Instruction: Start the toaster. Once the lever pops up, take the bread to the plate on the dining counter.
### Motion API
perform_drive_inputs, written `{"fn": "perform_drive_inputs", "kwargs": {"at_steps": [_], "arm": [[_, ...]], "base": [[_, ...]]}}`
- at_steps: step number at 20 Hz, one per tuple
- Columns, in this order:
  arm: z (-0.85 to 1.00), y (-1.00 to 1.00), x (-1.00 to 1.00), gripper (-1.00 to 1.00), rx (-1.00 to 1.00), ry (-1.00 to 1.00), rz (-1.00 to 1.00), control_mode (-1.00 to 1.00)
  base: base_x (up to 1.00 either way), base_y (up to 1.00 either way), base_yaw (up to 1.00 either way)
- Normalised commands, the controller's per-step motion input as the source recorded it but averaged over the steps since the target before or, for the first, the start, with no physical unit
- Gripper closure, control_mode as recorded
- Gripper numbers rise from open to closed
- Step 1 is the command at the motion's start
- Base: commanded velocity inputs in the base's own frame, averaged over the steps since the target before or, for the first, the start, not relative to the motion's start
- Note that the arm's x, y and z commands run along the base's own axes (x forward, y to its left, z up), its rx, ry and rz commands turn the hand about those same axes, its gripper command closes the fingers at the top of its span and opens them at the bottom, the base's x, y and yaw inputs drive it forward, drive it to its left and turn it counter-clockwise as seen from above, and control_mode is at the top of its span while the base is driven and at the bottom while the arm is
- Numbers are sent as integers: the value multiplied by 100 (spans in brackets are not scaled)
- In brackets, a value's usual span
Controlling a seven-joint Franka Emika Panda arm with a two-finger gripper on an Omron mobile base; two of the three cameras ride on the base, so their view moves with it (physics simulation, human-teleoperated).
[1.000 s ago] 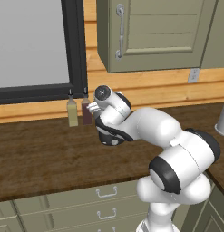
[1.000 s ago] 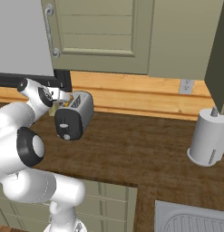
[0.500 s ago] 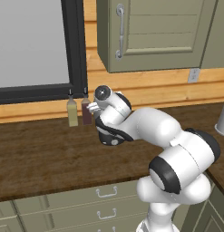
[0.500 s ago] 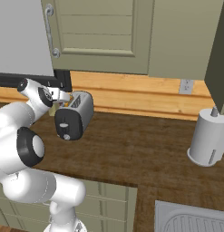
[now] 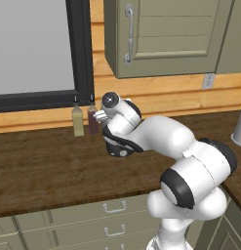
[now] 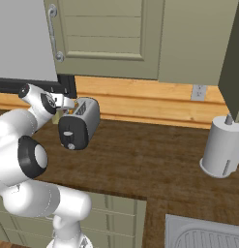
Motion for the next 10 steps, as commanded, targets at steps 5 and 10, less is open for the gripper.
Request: {"fn": "perform_drive_inputs", "kwargs": {"at_steps": [5,10], "arm": [[0,0,0,-100,0,0,0,-100],[0,0,0,-100,0,0,0,-100]], "base": [[0,0,0],[0,0,0]]}}
